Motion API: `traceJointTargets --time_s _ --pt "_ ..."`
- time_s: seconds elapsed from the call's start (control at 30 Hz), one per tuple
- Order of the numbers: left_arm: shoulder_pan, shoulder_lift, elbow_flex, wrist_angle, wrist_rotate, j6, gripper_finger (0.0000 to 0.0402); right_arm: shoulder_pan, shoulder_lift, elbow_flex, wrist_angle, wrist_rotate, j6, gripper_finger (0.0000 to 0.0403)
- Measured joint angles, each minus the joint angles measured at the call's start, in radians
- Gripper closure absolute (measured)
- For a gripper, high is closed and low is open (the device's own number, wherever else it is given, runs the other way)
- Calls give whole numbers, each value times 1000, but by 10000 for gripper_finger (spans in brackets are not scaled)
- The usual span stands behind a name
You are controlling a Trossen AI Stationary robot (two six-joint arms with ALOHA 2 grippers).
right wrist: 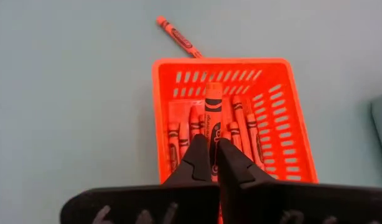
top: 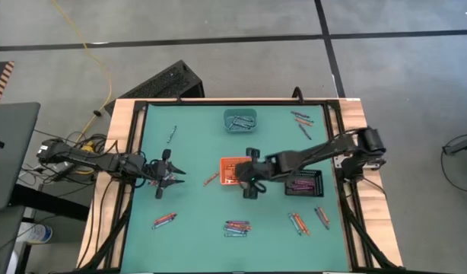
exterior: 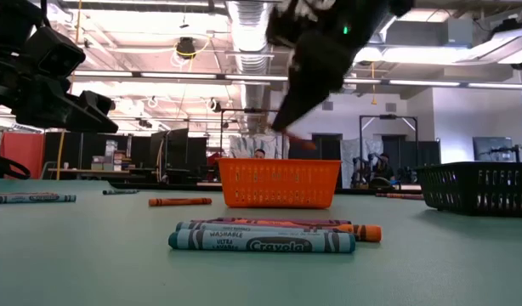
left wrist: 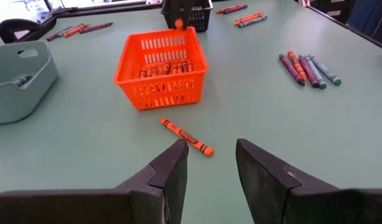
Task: Sort crayons
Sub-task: Put the orange crayon into the orange bin, then put the violet crayon into the black bin
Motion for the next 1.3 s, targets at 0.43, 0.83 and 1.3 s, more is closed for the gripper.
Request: traceJointTargets --time_s 0.43,0.83,1.3 --pt "0 13 0 0 0 0 274 -44 121 193 -210 21 -4 354" --pt "0 13 0 0 0 0 274 -35 116 316 -362 -169 165 331" --pt "0 14 0 0 0 0 274 273 128 317 -321 -228 318 332"
